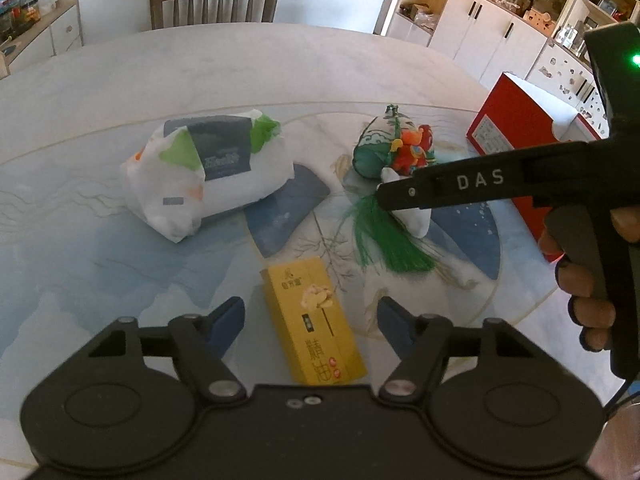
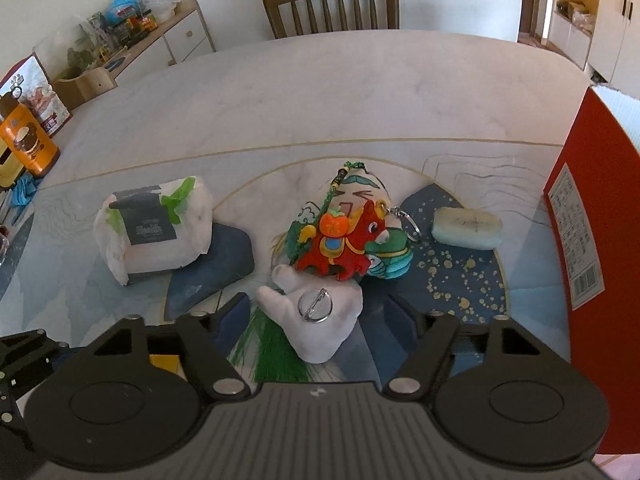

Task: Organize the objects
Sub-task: 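Grasp the yellow box with the left gripper while the right grasps the white glove plush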

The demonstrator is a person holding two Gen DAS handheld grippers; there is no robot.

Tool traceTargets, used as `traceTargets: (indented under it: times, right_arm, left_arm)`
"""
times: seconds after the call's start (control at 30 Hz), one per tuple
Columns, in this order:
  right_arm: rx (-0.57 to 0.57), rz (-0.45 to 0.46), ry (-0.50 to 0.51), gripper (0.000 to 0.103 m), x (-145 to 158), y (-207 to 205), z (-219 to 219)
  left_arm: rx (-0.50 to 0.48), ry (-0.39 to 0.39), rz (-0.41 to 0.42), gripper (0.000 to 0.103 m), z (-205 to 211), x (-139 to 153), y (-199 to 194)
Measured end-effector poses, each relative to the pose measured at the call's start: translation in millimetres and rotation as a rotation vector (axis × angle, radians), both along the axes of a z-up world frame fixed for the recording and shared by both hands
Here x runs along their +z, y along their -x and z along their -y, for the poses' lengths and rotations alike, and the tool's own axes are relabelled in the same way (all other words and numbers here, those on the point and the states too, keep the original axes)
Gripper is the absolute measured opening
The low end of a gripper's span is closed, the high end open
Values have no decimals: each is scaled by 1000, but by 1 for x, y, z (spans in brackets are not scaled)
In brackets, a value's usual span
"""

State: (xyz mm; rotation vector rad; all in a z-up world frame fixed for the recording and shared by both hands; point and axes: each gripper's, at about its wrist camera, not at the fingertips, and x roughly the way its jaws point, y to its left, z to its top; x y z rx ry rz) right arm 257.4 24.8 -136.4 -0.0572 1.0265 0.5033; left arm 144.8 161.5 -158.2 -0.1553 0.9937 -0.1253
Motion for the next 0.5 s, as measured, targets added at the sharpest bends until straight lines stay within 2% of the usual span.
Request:
traceTargets:
  times: [0.07,0.27,0.43,0.5]
  right_arm:
    - [-4,-5,-1,65,-1,-1,1]
    - [-4,-16,-12,54,-1,-1,0]
    - [-16,-21,-16,38,1,-1,4]
    - [-16,-20,-12,35,1,0,5]
  left_arm:
    - [0,5,0,59,-1,0,0]
    - [-2,21,-17,39,-1,-2,0]
    - [7,29,-19,35,-3,-1,1]
    - [13,39,-24,33,-3,-1,1]
